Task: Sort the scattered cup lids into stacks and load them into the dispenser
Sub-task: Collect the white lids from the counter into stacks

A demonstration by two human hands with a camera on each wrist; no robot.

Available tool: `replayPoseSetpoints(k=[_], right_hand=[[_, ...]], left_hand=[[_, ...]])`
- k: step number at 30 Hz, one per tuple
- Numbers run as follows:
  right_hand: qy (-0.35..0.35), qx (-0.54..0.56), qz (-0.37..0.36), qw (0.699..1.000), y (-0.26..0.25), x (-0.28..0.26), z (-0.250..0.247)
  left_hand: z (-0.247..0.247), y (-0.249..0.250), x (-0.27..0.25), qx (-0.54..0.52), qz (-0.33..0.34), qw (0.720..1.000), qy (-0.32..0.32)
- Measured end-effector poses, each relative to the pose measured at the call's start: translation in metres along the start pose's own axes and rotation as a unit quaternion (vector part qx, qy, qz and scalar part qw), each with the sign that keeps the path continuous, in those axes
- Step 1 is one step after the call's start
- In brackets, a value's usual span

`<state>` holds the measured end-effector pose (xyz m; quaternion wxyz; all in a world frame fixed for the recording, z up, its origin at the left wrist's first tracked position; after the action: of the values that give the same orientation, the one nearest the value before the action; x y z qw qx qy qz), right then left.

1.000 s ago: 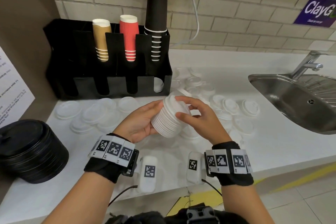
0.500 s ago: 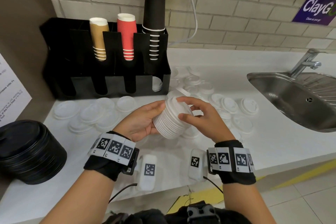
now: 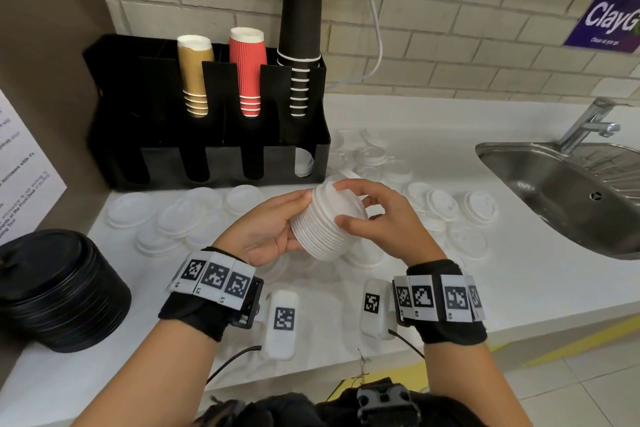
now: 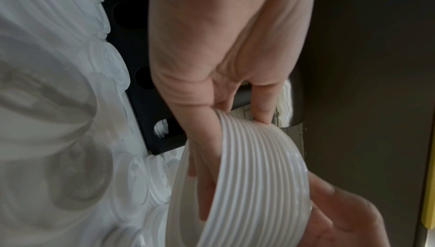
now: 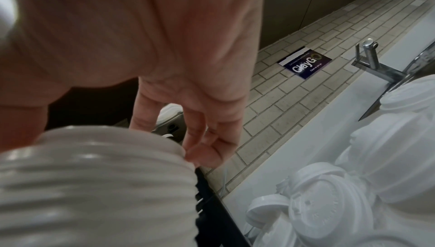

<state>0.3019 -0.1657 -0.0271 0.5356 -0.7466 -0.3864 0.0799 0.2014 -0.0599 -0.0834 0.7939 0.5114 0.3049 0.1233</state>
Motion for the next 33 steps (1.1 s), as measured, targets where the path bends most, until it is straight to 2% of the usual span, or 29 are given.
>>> replayPoseSetpoints(k=[3, 8, 10, 12, 13, 14, 15, 16, 22, 25, 27, 29, 30, 32, 33], right_hand=[[-0.012, -0.009, -0.010, 1.000, -0.007, 0.006, 0.001], [-0.101, -0.011, -0.026, 0.994, -0.028, 0.015, 0.008], [-0.073, -0.015, -0.025, 0.997, -0.025, 0.025, 0.000], [-0.058, -0.125, 0.002, 0.990, -0.004, 0.033, -0.006], [-0.091, -0.226, 0.025, 0.970, 0.014, 0.032, -0.003], [-0.140, -0.322, 0.049, 0.935, 0.035, 0.027, 0.003], [-0.184, -0.389, 0.068, 0.900, 0.053, 0.021, 0.008], [-0.214, -0.422, 0.076, 0.878, 0.065, 0.016, 0.015], [-0.266, -0.456, 0.085, 0.845, 0.089, 0.015, 0.034], [-0.253, -0.431, 0.093, 0.861, 0.091, 0.014, 0.025], [-0.215, -0.356, 0.101, 0.904, 0.079, 0.016, 0.010], [-0.147, -0.188, 0.100, 0.966, 0.050, 0.022, -0.005], [-0.110, -0.087, 0.091, 0.986, 0.032, 0.024, -0.012], [-0.067, 0.064, 0.057, 0.994, -0.001, 0.026, -0.022], [-0.062, 0.095, 0.036, 0.993, -0.014, 0.027, -0.022]], left_hand=[[-0.002, 0.002, 0.000, -0.013, -0.004, 1.000, 0.001], [-0.007, 0.005, 0.002, -0.078, -0.020, 0.997, 0.012], [-0.012, 0.005, 0.004, -0.119, -0.026, 0.992, 0.029], [-0.020, 0.009, 0.005, -0.146, -0.018, 0.988, 0.041], [-0.023, 0.011, 0.005, -0.150, -0.011, 0.988, 0.045], [-0.026, 0.014, 0.005, -0.153, -0.004, 0.987, 0.047], [-0.028, 0.017, 0.005, -0.157, 0.003, 0.987, 0.046], [-0.029, 0.020, 0.004, -0.162, 0.008, 0.986, 0.044], [-0.029, 0.026, 0.003, -0.159, 0.017, 0.986, 0.036], [-0.032, 0.024, 0.003, -0.147, 0.012, 0.988, 0.046], [-0.034, 0.023, 0.003, -0.144, 0.010, 0.988, 0.051], [-0.035, 0.023, 0.002, -0.137, 0.009, 0.989, 0.054], [-0.035, 0.023, 0.002, -0.130, 0.008, 0.990, 0.057], [-0.032, 0.021, 0.001, -0.107, 0.008, 0.993, 0.058], [-0.030, 0.020, 0.000, -0.095, 0.007, 0.994, 0.056]])
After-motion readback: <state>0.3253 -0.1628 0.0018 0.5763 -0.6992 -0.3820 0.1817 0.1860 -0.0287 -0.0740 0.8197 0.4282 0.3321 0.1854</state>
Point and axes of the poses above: each hand's wrist, its own x-axis towards the middle knuckle, its own z-axis out of the palm, y = z × x, the point moved 9 cm from there along x, towards the middle knuckle, and after that the axes turned 13 degrees about y, right-handed, at the moved point
